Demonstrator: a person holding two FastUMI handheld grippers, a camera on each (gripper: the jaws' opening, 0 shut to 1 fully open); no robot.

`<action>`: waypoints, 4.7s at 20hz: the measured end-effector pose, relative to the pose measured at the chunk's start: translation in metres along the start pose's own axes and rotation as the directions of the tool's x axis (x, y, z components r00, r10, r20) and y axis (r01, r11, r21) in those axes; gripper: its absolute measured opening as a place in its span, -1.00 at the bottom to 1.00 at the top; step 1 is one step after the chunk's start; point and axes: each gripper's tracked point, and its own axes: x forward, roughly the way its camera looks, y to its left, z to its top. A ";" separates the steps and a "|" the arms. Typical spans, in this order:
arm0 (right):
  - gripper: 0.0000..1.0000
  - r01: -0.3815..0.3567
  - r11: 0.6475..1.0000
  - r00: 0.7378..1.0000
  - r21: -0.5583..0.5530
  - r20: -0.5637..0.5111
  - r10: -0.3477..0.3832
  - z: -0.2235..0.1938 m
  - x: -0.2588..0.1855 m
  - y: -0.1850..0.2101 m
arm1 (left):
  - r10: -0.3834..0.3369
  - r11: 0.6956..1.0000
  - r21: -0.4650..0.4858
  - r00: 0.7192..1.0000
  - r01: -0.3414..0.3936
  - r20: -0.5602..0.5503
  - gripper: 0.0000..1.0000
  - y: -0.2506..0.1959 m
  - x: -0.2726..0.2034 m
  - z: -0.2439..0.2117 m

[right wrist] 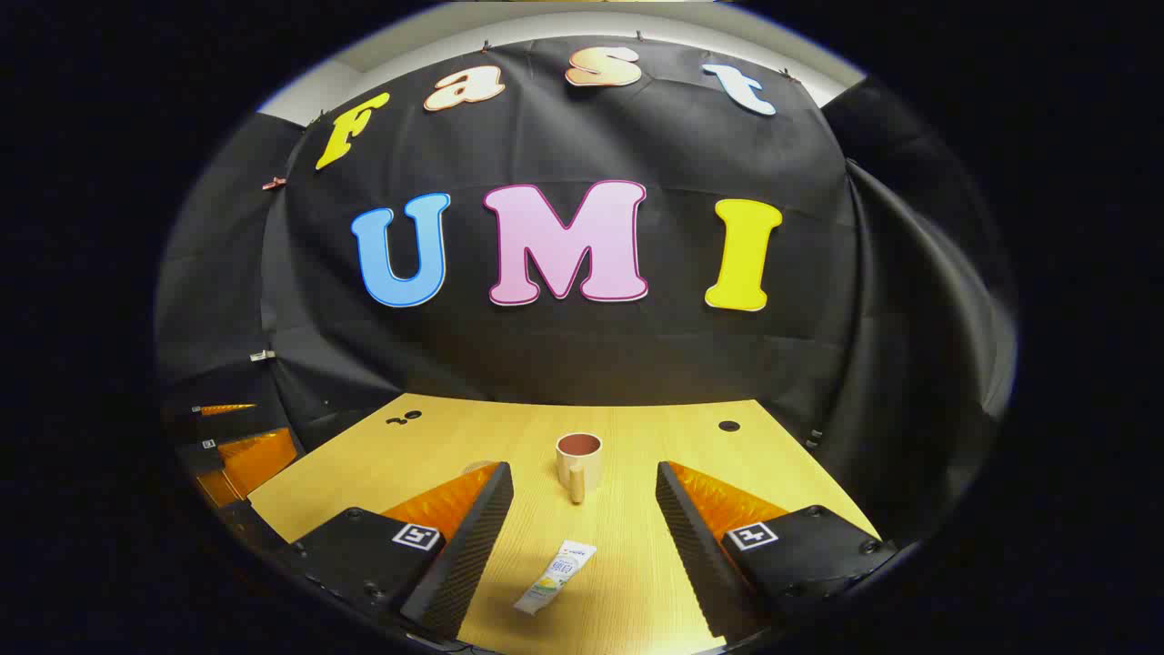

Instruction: Put the toothbrush and toothpaste on the desktop into the cup, then pick up the cup and place it on the coaster on the desktop.

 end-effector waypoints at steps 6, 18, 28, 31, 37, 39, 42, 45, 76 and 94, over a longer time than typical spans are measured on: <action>0.94 -0.017 1.000 1.000 0.011 -0.023 0.018 -0.005 0.011 0.004 | 0.001 1.000 0.011 1.000 -0.001 -0.010 0.92 0.002 0.012 -0.002; 0.94 -0.023 1.000 0.996 0.018 -0.083 0.024 -0.014 0.021 0.004 | 0.008 1.000 0.004 0.999 -0.008 -0.044 0.93 0.004 0.021 -0.014; 0.94 -0.013 0.999 0.980 0.037 -0.197 0.020 -0.044 0.041 0.007 | 0.047 0.999 -0.005 0.995 -0.047 -0.084 0.92 0.015 0.023 -0.030; 0.95 -0.004 1.000 0.957 0.011 -0.291 0.008 -0.070 0.055 0.008 | 0.084 0.996 -0.002 0.990 -0.085 -0.111 0.92 0.024 0.023 -0.039; 0.95 -0.041 0.999 0.903 0.028 -0.427 0.049 -0.102 0.081 0.023 | 0.171 0.984 -0.020 0.971 -0.177 -0.166 0.93 0.044 0.024 -0.058; 0.95 -0.048 0.999 0.859 0.012 -0.510 0.047 -0.126 0.084 0.024 | 0.199 0.978 -0.019 0.963 -0.206 -0.184 0.92 0.049 0.025 -0.064; 0.96 -0.058 0.998 0.793 0.020 -0.606 0.059 -0.155 0.091 0.027 | 0.253 0.966 0.007 0.941 -0.258 -0.224 0.93 0.058 0.026 -0.080; 0.95 -0.068 0.998 0.735 0.017 -0.676 0.062 -0.179 0.096 0.025 | 0.286 0.956 0.011 0.920 -0.294 -0.268 0.93 0.061 0.026 -0.095; -0.12 -0.065 0.998 0.554 -0.002 -0.832 0.034 -0.266 0.083 0.034 | 0.241 0.971 0.078 0.909 -0.227 -0.341 0.99 0.039 0.022 -0.129; -0.65 -0.095 0.985 0.663 0.147 -0.728 0.173 -0.207 0.078 -0.003 | 0.124 0.988 -0.027 0.897 -0.149 -0.425 0.99 0.031 0.063 -0.168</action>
